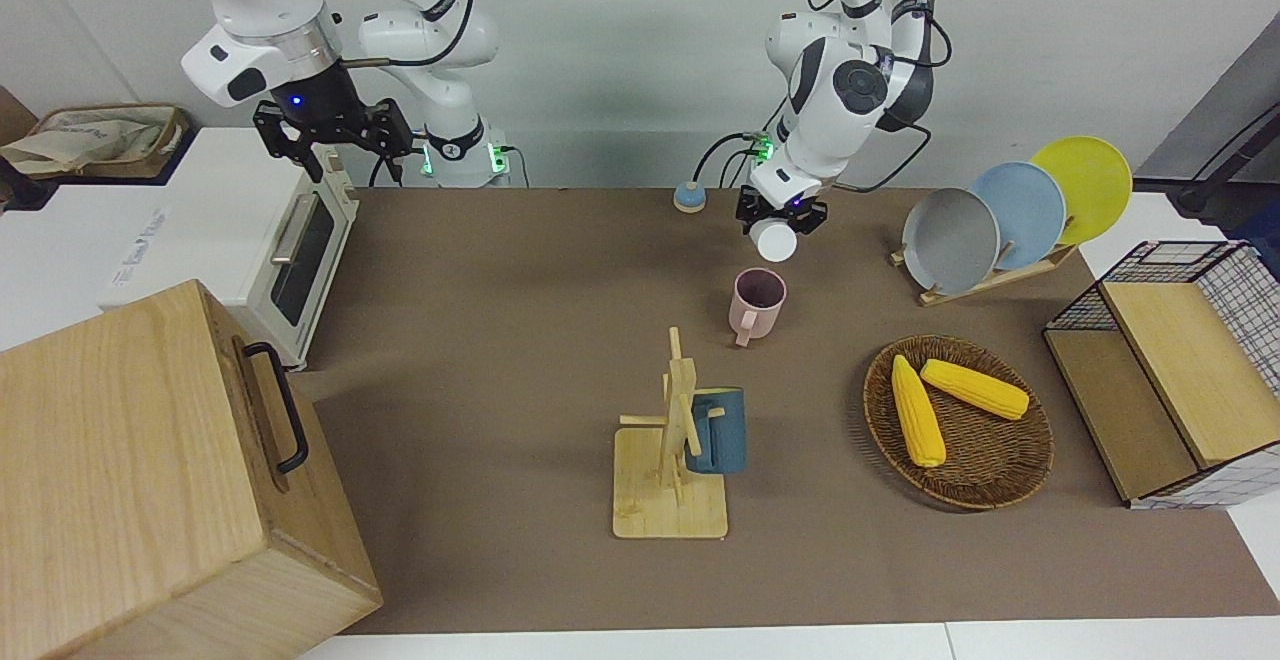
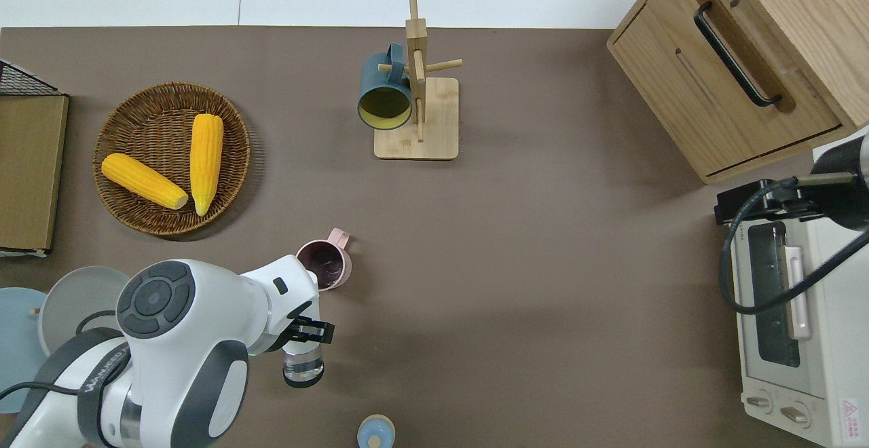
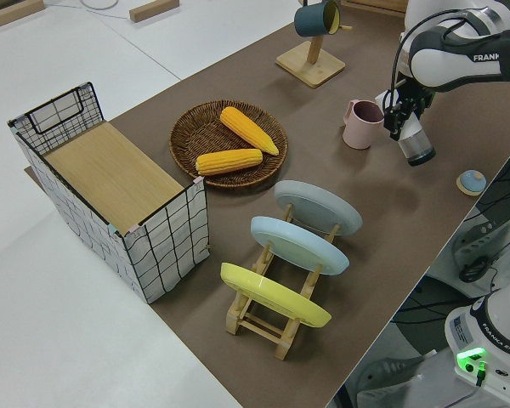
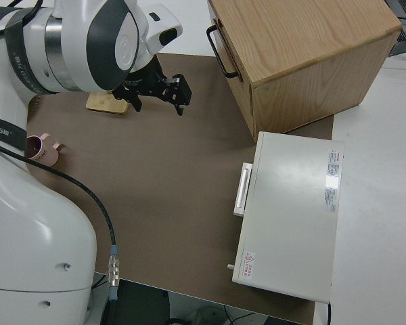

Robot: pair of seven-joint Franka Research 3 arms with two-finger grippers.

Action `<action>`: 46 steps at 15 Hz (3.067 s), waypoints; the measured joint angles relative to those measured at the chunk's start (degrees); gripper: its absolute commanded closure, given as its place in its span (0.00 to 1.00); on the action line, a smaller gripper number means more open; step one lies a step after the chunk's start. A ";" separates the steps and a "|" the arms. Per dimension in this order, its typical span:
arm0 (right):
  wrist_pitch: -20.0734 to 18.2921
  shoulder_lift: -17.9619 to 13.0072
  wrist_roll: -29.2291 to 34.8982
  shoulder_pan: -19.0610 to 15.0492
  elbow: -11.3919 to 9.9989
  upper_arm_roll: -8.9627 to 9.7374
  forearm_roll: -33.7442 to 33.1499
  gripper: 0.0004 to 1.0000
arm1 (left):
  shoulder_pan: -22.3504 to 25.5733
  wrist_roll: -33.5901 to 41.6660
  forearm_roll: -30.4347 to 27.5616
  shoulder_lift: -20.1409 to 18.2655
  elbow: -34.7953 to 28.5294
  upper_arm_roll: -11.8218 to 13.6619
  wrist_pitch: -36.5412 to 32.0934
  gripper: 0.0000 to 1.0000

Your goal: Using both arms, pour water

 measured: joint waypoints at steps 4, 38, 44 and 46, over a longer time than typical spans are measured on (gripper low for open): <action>0.00 0.00 0.00 0.00 0.00 0.00 0.00 0.01 | 0.00 -0.75 1.16 0.25 0.95 0.01 -1.70 1.00; 0.00 0.00 0.00 0.00 0.00 0.00 0.00 0.01 | 0.00 -5.76 3.05 5.31 8.90 0.20 -11.01 1.00; 0.00 0.00 0.00 0.00 0.00 0.00 0.00 0.01 | 0.00 -5.96 3.06 5.00 9.28 0.23 -11.10 1.00; 0.00 0.00 0.00 0.00 0.00 0.00 0.00 0.01 | 0.00 -5.96 3.06 4.46 9.27 0.22 -10.56 1.00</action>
